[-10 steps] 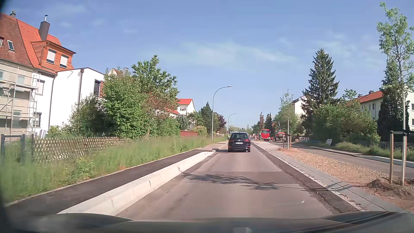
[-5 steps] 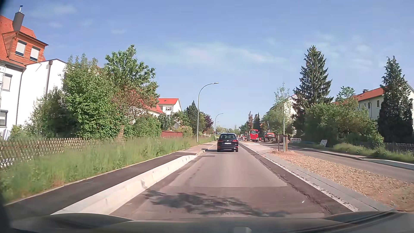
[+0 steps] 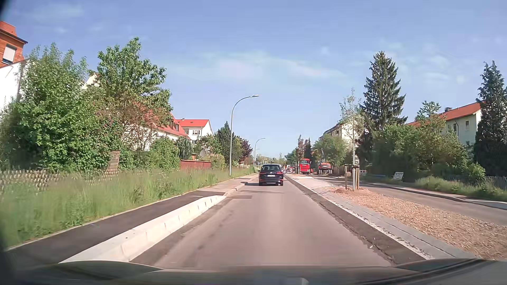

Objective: Follow the waypoints while adhering to traffic rules and regulations

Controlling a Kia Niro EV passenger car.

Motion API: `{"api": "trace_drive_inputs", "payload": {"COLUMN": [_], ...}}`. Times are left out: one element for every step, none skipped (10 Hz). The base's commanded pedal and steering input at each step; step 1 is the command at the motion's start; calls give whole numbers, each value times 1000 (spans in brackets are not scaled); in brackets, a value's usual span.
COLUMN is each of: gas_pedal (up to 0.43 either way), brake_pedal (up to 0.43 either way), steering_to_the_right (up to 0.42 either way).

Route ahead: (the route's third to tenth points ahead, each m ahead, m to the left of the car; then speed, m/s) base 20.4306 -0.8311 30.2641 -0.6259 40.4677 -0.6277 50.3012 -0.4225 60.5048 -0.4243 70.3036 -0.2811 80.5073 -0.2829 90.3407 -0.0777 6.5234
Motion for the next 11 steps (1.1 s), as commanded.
{"api": "trace_drive_inputs", "payload": {"gas_pedal": [240,240,240,228,220,209,209,197,177,177,177], "brake_pedal": [0,0,0,0,0,0,0,0,0,0,0], "steering_to_the_right": [22,14,7,3,3,3,3,2,2,2,2]}}
